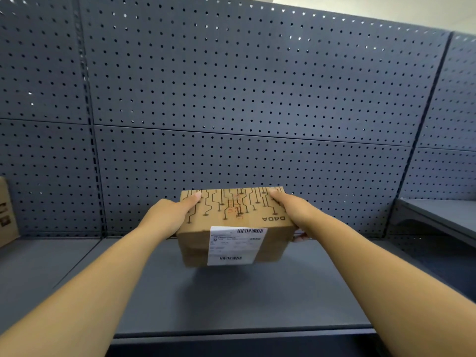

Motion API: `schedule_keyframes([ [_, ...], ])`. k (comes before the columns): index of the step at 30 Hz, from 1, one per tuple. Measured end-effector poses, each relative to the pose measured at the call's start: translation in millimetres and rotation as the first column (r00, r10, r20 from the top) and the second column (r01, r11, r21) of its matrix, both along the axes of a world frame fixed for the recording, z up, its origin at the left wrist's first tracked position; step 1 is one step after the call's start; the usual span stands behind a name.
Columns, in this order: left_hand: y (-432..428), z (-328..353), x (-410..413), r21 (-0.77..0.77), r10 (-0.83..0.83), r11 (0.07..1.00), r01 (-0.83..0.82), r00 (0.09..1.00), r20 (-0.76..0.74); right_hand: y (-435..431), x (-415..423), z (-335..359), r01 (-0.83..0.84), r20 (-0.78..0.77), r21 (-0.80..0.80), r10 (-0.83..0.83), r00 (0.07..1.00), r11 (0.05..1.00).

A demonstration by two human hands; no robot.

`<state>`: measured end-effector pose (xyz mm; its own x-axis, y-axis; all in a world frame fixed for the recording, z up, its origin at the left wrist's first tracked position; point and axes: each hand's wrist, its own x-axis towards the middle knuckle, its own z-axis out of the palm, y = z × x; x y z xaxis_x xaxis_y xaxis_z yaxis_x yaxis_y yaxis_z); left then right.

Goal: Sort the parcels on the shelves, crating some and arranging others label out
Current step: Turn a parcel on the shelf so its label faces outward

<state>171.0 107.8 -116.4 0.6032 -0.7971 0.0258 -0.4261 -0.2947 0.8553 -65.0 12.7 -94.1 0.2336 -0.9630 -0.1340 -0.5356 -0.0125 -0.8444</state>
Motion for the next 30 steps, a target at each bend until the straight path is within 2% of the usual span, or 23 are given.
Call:
schedule_keyframes([
  [3,-2.6,-1.7,-0.5,0.073,0.027,0.997,-0.028,1.000,0.014,2.6,-1.8,-2.9,-0.014,-0.103,0.105,0.024,0.994,0.994],
  [8,-7.1,-10.5,0.2,0.147,0.028,0.989,-0.021,0.998,-0.048,-1.1,2.6,-18.9,0.011,-0.188,0.154,0.019,0.982,0.988],
  [17,-16.8,-16.0,6.7,0.129,0.057,0.991,-0.034,0.983,-0.175,-11.0,9.2,-25.9,0.050,-0.183,0.083,-0.034,0.983,0.995],
  [20,-17.5,-14.5,8.5,0.132,0.041,0.991,-0.032,0.997,-0.062,-15.0,14.1,-21.0,0.027,-0.286,-0.052,-0.041,0.957,0.998],
  [24,-21.9,-9.4,3.3,0.125,-0.042,0.992,0.011,0.968,0.249,-19.6,28.3,-18.5,-0.143,-0.452,-0.241,0.020,0.892,0.960],
  [27,-30.6,-8.4,-6.6,0.152,-0.173,0.981,0.121,0.900,0.399,-23.1,44.3,-24.4,-0.315,-0.589,-0.264,0.106,0.801,0.912],
  [30,-39.9,-8.9,-13.0,0.317,-0.319,0.931,0.181,0.826,0.466,-30.0,56.0,-33.5,-0.466,-0.702,-0.181,0.218,0.678,0.866],
])
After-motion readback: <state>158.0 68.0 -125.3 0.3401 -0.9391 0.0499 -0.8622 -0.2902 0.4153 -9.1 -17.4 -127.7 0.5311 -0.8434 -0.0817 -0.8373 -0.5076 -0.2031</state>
